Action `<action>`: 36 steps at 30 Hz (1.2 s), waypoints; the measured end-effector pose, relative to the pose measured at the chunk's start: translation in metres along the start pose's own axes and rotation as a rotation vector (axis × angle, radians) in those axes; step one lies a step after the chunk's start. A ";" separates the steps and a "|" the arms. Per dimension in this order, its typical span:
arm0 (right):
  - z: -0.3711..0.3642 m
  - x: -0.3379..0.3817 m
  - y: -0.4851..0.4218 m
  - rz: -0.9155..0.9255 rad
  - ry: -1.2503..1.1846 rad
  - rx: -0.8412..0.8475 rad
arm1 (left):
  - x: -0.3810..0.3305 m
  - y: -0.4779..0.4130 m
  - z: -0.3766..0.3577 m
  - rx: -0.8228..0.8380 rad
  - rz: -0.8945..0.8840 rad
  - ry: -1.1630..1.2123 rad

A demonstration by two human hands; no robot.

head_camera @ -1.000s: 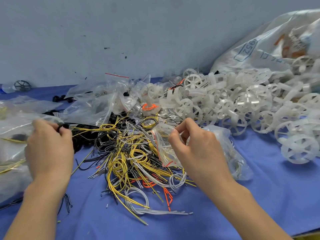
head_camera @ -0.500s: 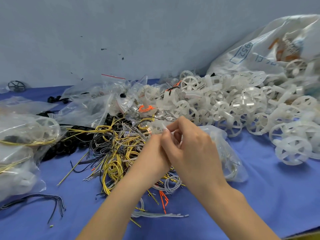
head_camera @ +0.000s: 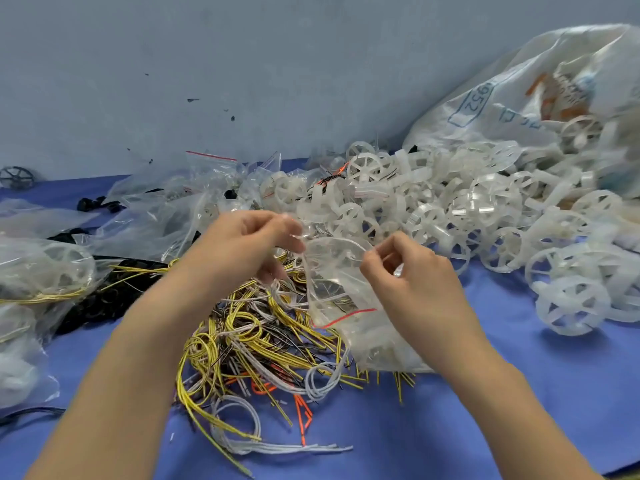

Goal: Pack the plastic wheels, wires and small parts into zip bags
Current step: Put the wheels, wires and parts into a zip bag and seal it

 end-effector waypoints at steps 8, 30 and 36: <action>0.004 -0.022 -0.011 -0.067 -0.058 0.096 | 0.072 -0.108 0.044 -0.316 0.201 -0.484; -0.031 -0.021 -0.041 -0.050 -0.238 0.509 | 0.113 -0.188 0.079 -0.221 0.294 -0.837; -0.036 -0.025 -0.048 -0.071 -0.239 0.542 | 0.126 -0.193 0.079 -0.262 0.311 -0.793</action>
Point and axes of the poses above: each hand's wrist, its own y-axis away from the middle knuckle, its own z-axis out of the back of the hand, x = y × z, the point moved 10 cm from there along -y, towards the middle knuckle, and after that the axes turned 3 degrees about y, right-handed, at the moved point
